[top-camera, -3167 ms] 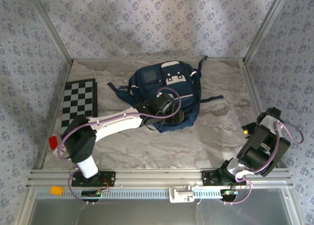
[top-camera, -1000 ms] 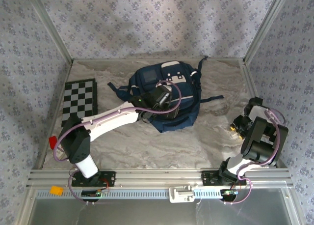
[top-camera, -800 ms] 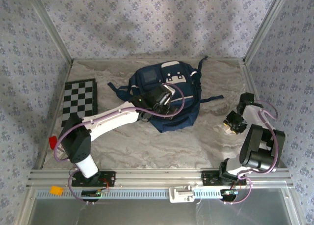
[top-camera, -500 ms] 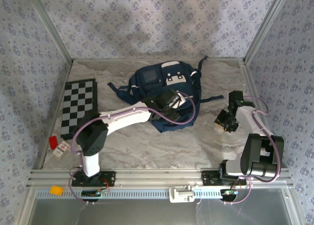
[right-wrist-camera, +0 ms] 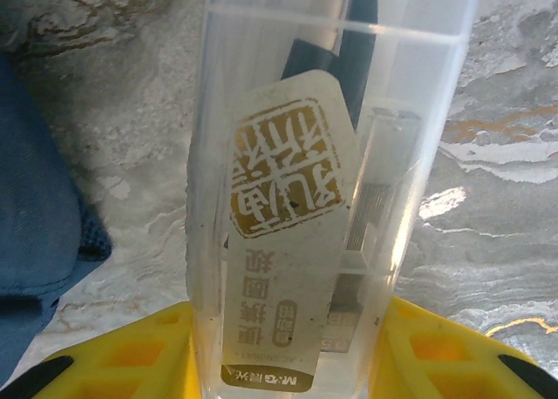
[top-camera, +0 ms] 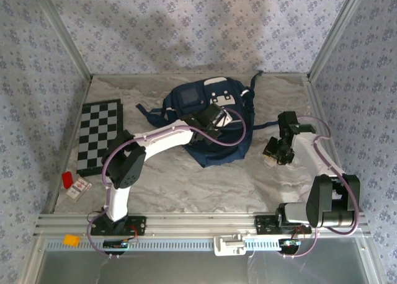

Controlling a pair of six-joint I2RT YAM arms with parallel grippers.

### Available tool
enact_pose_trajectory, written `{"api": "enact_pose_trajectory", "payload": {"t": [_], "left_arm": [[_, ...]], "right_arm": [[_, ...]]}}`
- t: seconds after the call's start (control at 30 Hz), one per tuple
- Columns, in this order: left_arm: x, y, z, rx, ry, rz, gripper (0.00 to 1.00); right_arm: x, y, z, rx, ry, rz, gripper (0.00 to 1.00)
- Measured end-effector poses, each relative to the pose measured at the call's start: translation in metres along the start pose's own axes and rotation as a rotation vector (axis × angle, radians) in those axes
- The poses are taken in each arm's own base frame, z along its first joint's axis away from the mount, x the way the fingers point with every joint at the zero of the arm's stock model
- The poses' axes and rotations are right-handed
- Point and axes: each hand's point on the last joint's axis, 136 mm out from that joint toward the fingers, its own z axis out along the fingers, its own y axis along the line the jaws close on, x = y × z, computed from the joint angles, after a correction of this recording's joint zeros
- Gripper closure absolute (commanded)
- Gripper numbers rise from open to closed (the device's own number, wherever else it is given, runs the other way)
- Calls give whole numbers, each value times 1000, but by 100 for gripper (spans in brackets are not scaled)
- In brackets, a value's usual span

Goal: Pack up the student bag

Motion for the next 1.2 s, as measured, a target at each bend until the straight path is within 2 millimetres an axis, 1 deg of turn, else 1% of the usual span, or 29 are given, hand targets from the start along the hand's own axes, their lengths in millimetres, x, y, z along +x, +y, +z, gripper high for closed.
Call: {"api": "enact_pose_trajectory", "payload": {"t": [0.07, 0.1, 0.2, 0.3, 0.37, 0.43, 0.47, 0.6, 0.67, 0.77, 0.9, 0.93, 0.97, 1.07, 1.13, 1.2], "left_arm": [[-2, 0, -1, 16, -6, -17, 94], [-4, 0, -3, 22, -7, -23, 100], [-18, 7, -15, 29, -13, -98, 100], [-52, 22, -39, 38, -72, -247, 100], [-76, 34, -57, 43, -113, -367, 100], [-91, 37, -64, 63, -136, -464, 100], [-94, 33, -65, 84, -139, -512, 100], [-96, 14, -59, 148, -102, -657, 100], [-98, 5, -57, 170, -102, -707, 100], [-100, -1, -55, 192, -106, -784, 100], [-101, 0, -50, 201, -117, -868, 100], [-99, -1, -47, 201, -117, -883, 100], [-97, -2, -43, 202, -114, -895, 100], [-94, -4, -39, 204, -108, -916, 100], [-95, -4, -38, 206, -112, -927, 100], [-94, -2, -37, 206, -117, -942, 100]], "right_arm": [[0, 9, -6, -10, -6, -29, 57], [0, 14, -8, -16, -8, -40, 57], [2, 32, -15, -52, -11, -66, 56], [6, 52, -22, -114, 5, -75, 57], [3, 66, -28, -148, 8, -72, 56], [-2, 77, -30, -174, 3, -64, 56], [-6, 84, -31, -199, -2, -56, 54], [-14, 101, -32, -260, -6, -6, 53], [-23, 112, -32, -279, -14, 5, 53], [-32, 128, -31, -314, -33, 21, 53], [-40, 143, -25, -359, -45, 70, 50], [-41, 147, -23, -372, -44, 81, 48], [-41, 153, -20, -384, -40, 85, 44], [-38, 167, -12, -401, -32, 81, 38], [-36, 171, -9, -412, -27, 83, 31], [-34, 170, -7, -419, -16, 89, 28]]}}
